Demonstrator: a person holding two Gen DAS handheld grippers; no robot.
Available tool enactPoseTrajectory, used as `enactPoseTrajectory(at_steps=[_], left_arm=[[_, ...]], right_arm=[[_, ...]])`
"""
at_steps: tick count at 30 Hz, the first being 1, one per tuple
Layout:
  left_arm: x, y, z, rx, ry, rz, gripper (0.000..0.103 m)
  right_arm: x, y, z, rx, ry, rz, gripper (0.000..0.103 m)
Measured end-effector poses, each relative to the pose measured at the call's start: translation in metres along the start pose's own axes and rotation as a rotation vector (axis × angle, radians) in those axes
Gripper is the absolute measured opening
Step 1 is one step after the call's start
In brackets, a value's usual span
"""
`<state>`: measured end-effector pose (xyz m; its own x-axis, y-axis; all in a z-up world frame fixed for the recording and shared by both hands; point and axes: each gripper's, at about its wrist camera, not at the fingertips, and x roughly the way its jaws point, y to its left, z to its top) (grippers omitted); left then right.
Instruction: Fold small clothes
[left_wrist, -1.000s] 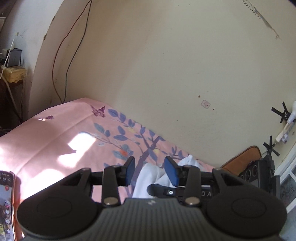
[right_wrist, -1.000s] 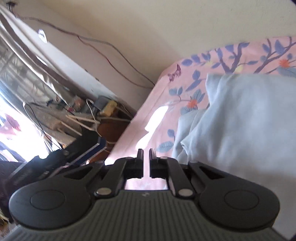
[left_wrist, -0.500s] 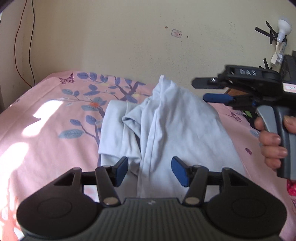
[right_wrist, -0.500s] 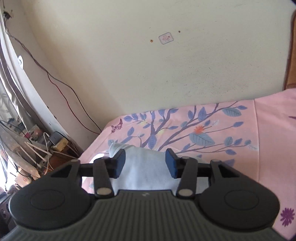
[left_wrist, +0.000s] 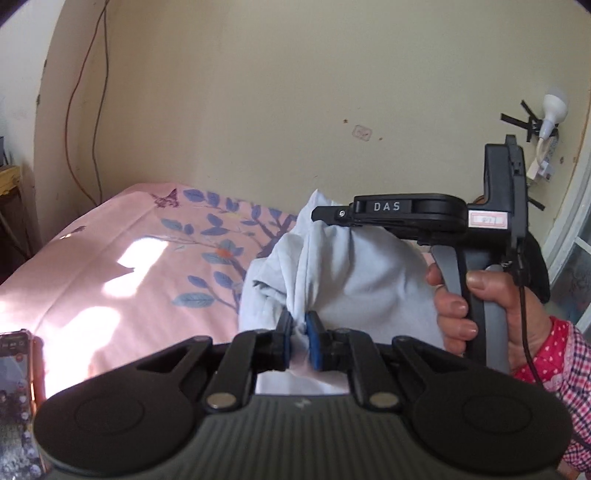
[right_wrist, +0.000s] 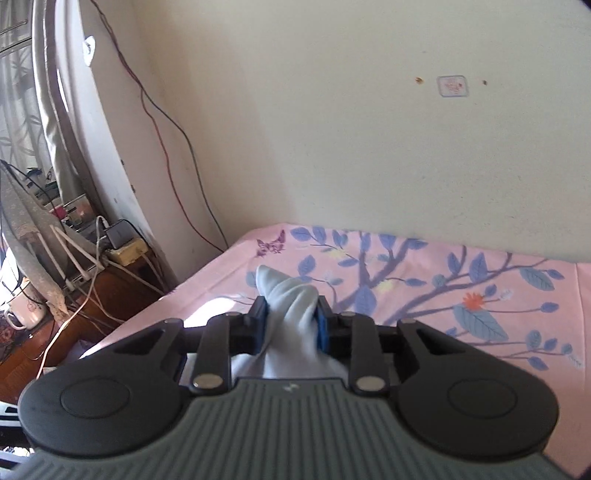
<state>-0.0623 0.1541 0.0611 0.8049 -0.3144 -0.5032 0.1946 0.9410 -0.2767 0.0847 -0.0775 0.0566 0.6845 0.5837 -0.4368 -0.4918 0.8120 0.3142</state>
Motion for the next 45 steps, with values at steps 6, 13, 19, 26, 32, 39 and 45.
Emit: enactPoseTrajectory(at_steps=[6,13,19,26,32,39,45], left_arm=[[0.052,0.023,-0.027,-0.067,0.131,0.082,0.012],[0.032,0.02,-0.011,-0.026,0.092,0.128,0.042],[0.043,0.026,0.019,-0.07,0.058,0.059,0.085],[0.105,0.025,0.014,-0.107,0.23,-0.103,0.088],[0.113,0.015,0.004,-0.101,0.182,-0.166,0.073],[0.117,0.039,0.002,-0.244,0.17,-0.211,0.03],[0.111,0.037,0.0,-0.22,0.13,-0.225,0.023]], right_arm=[[0.068,0.008,-0.029,-0.076,0.148,-0.058,0.042],[0.037,-0.016,-0.021,0.048,0.084,0.068,0.058],[-0.069,-0.087,-0.027,0.305,-0.148,0.057,0.085],[-0.097,-0.127,-0.091,0.532,-0.015,0.032,0.084],[-0.053,-0.089,-0.07,0.376,0.085,0.062,0.081],[-0.013,-0.058,-0.048,0.216,0.117,-0.031,0.06],[-0.023,-0.046,-0.054,0.169,0.063,-0.054,0.039]])
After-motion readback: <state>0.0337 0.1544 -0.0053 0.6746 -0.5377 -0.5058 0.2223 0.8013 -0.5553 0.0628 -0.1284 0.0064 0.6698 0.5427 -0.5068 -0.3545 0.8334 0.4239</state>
